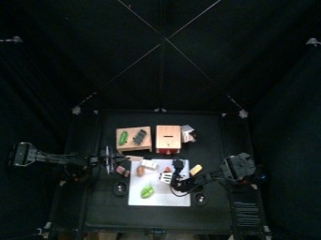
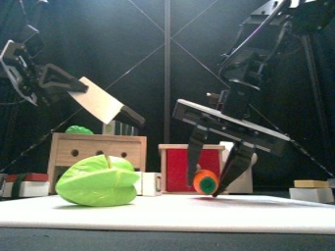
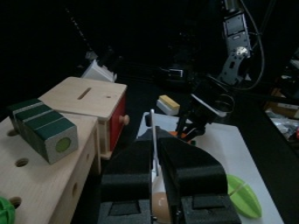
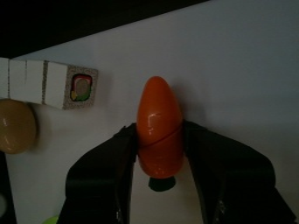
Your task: Reorient right arm
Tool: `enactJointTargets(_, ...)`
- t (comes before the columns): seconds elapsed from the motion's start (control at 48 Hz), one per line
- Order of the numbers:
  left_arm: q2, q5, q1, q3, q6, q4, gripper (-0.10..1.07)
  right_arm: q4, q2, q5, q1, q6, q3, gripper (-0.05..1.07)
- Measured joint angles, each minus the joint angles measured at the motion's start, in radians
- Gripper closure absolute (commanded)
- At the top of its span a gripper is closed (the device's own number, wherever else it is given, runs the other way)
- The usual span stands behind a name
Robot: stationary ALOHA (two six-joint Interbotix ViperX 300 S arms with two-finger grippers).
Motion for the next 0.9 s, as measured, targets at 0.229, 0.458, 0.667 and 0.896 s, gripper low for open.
enactJointTargets(0.229,0.000,0.005,0.000,0.000,-0.002,0.000,0.55,0.012,0.002,0.000,0.006,0.002,-0.006,0.13)
enactJointTargets(0.458,0.002,0.026,-0.002,0.000,-0.002,0.002,0.55,0.011,0.002,0.002,0.008,0.000,-0.015,0.02)
enactJointTargets(0.667,0.000,0.026,0.000,0.000,-0.002,0.000,0.55,-0.006,0.002,0.008,0.011,-0.003,-0.015,0.02)
enactJointTargets(0.896,0.002,0.026,0.000,0.000,0.000,0.000,0.55,-0.005,-0.009,0.067,0.026,-0.009,-0.014,0.02)
